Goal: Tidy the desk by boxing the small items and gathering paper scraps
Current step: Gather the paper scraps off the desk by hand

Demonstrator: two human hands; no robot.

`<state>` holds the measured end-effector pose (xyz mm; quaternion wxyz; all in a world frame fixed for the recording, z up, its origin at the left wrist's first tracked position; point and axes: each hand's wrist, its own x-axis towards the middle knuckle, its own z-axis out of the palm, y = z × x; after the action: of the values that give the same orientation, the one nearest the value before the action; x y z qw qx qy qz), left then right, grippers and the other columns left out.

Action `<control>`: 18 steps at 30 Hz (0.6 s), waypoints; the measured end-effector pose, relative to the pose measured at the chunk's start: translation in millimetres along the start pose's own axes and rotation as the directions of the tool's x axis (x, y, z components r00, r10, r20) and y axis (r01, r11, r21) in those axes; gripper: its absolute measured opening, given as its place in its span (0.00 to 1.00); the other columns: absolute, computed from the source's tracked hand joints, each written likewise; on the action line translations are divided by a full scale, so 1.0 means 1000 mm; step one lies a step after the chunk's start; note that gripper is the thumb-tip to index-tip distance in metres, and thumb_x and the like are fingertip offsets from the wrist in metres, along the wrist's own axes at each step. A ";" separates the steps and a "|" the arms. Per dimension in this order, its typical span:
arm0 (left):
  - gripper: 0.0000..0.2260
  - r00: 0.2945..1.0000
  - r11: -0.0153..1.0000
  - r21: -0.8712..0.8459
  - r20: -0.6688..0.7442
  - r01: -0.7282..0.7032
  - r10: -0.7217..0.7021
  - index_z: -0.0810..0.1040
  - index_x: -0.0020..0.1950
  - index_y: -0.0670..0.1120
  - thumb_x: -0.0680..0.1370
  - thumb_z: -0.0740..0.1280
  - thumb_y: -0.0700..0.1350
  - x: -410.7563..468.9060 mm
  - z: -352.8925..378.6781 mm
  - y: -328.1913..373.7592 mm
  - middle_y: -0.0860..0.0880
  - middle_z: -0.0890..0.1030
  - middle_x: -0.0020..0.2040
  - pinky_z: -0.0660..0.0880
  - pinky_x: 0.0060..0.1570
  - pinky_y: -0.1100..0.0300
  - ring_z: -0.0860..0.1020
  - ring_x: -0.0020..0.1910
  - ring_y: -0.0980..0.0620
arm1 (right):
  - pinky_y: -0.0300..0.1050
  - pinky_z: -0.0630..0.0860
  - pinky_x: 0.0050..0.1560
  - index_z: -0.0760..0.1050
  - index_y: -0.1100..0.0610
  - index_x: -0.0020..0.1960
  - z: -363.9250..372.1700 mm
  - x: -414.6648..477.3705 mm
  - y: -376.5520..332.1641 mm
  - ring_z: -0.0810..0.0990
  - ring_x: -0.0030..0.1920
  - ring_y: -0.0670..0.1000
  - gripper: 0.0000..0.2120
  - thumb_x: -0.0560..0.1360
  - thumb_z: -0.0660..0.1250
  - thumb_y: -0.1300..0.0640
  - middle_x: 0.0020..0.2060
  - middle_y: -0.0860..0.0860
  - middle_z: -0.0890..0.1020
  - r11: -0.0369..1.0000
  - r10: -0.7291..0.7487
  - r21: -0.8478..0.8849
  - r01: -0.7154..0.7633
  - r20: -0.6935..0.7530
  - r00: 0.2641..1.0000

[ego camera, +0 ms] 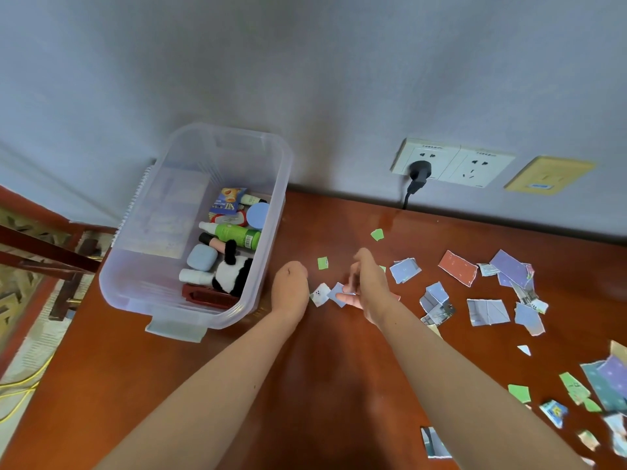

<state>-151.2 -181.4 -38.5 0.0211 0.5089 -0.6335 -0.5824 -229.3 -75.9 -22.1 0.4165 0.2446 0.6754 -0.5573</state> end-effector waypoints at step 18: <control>0.11 0.923 0.590 0.709 0.298 -0.385 0.243 0.74 0.53 0.54 0.73 0.71 0.51 -0.002 -0.001 -0.023 0.52 0.71 0.55 0.71 0.41 0.58 0.77 0.48 0.49 | 0.42 0.68 0.34 0.74 0.54 0.50 -0.006 0.019 0.035 0.80 0.46 0.56 0.08 0.73 0.69 0.52 0.45 0.52 0.80 0.250 -0.463 -0.923 0.292 0.151 0.874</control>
<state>-135.0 -176.5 -54.3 -0.1442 0.2990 -0.8967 -0.2927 -213.5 -63.2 -56.4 0.2808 -0.1618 0.9357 -0.1395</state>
